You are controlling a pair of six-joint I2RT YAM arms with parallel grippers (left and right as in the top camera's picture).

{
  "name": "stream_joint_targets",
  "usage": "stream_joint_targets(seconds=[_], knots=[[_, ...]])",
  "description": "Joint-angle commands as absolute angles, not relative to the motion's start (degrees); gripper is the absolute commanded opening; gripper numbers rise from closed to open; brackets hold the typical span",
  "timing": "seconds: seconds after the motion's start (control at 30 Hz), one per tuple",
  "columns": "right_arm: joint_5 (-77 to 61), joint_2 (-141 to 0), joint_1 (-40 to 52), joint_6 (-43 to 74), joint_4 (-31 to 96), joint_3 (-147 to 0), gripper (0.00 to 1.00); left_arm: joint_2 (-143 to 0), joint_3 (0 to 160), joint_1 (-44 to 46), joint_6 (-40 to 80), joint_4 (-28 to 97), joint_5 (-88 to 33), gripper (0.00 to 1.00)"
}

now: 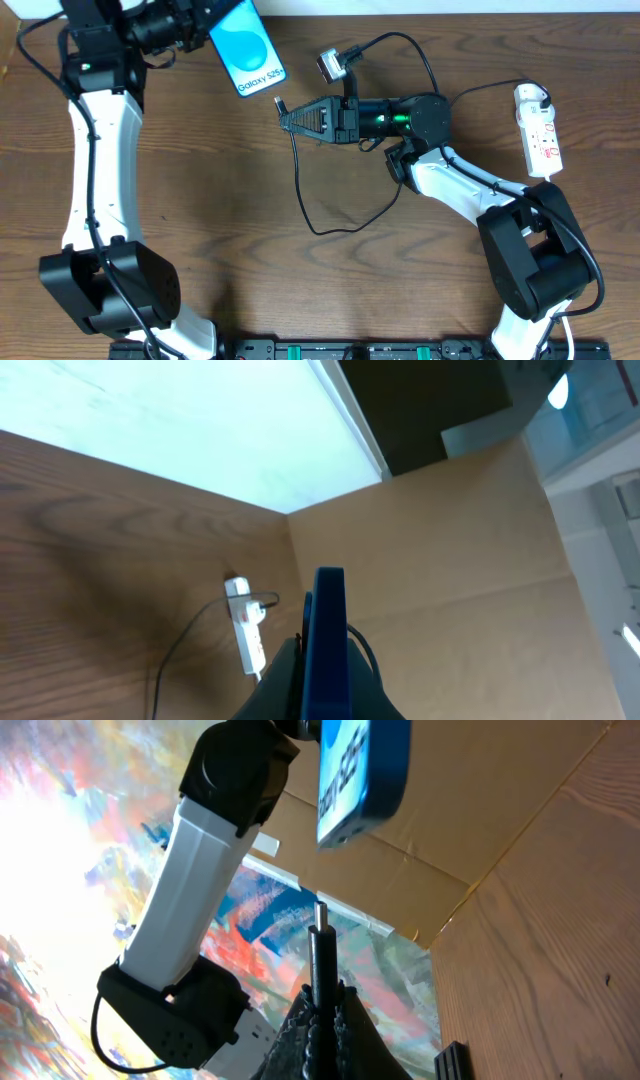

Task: Plug charger to phone and switch on socket
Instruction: 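Push the cable plug up into the phone's bottom port with the right gripper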

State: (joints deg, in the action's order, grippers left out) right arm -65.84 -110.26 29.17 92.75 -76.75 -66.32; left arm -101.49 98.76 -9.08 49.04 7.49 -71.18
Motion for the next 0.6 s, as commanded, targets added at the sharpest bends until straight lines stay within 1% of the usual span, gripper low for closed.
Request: stream_joint_targets(seconds=[0.0, 0.37, 0.57], knots=[[-65.47, -110.63, 29.71, 91.66, -76.95, -66.72, 0.01, -100.92, 98.74, -8.60, 48.12, 7.22, -71.57, 0.07], [-65.04, -110.63, 29.71, 91.20, -76.97, -66.72, 0.01, -100.92, 98.74, -6.87, 47.66, 7.51, -71.55, 0.08], [-64.82, -110.63, 29.67, 90.56, -76.95, -66.72, 0.01, -100.95, 98.74, -6.87, 44.14, 12.25, -71.53, 0.07]])
